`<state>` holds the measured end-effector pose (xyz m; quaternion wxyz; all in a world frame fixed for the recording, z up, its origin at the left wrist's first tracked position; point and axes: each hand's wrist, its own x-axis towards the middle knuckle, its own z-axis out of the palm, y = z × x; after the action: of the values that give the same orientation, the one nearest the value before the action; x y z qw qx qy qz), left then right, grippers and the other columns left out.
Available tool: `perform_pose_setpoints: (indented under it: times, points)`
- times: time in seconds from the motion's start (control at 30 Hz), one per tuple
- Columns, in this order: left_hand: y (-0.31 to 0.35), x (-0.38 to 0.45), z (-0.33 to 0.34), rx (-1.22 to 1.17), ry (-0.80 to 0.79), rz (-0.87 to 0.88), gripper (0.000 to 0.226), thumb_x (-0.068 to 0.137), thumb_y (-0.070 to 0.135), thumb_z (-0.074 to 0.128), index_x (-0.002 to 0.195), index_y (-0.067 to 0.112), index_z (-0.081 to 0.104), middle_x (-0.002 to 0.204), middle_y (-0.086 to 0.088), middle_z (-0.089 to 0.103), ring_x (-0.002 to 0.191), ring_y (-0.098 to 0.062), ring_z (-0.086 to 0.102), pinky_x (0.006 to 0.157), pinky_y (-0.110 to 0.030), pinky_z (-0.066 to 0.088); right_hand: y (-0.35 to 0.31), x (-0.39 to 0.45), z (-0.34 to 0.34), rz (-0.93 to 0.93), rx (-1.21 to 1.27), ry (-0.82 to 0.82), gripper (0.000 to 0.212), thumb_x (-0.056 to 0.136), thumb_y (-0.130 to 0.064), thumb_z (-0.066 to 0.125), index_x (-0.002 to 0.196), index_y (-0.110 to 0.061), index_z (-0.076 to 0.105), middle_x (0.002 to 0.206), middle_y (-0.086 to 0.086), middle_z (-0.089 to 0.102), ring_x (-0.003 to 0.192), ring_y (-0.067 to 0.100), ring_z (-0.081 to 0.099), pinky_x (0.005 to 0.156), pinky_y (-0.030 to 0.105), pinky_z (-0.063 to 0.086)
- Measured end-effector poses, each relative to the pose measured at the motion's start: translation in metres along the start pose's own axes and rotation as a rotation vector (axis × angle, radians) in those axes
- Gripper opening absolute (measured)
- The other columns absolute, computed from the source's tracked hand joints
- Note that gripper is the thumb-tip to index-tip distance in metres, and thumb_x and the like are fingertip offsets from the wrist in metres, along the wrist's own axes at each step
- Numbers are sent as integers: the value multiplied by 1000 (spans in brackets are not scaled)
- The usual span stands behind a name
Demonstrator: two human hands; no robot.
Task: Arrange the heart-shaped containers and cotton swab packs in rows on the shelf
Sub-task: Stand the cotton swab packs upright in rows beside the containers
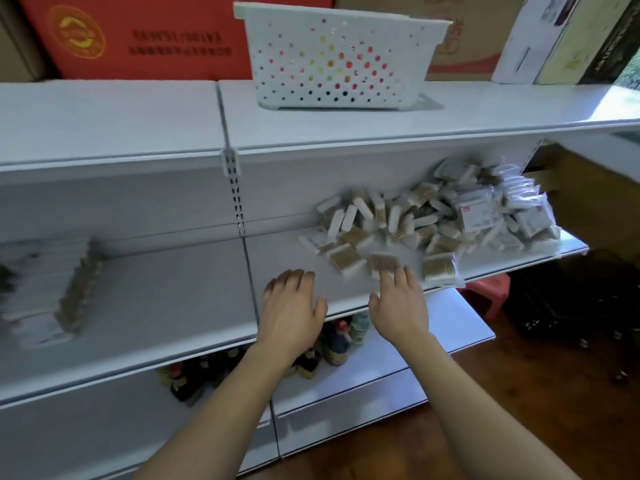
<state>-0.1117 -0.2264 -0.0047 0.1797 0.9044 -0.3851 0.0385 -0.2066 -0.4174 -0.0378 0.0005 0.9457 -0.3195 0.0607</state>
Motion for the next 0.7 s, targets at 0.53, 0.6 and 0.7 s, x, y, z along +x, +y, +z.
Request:
perform_pose_setpoints:
  times: [0.53, 0.6, 0.7]
  points:
    - [100, 108, 77, -121, -150, 77, 44, 98, 37, 46, 134, 12, 54, 130, -9, 59, 121, -29, 51, 100, -36, 43, 119, 61, 14, 248, 68, 10, 41, 89, -38, 58, 116, -8, 53, 138, 17, 41, 103, 37, 53, 72, 40, 50]
    - [110, 114, 83, -165, -125, 54, 44, 97, 34, 48, 131, 9, 58, 124, -13, 63, 116, -33, 55, 95, -38, 46, 123, 59, 19, 173, 194, 139, 34, 83, -26, 67, 106, -4, 58, 129, 19, 50, 91, 40, 56, 63, 41, 50]
    - [132, 125, 88, -341, -109, -76, 42, 99, 33, 47, 128, 5, 60, 120, -18, 65, 111, -36, 59, 90, -38, 47, 126, 59, 19, 66, 445, 376, 23, 81, -9, 70, 102, -2, 63, 117, 14, 58, 84, 37, 61, 60, 32, 47]
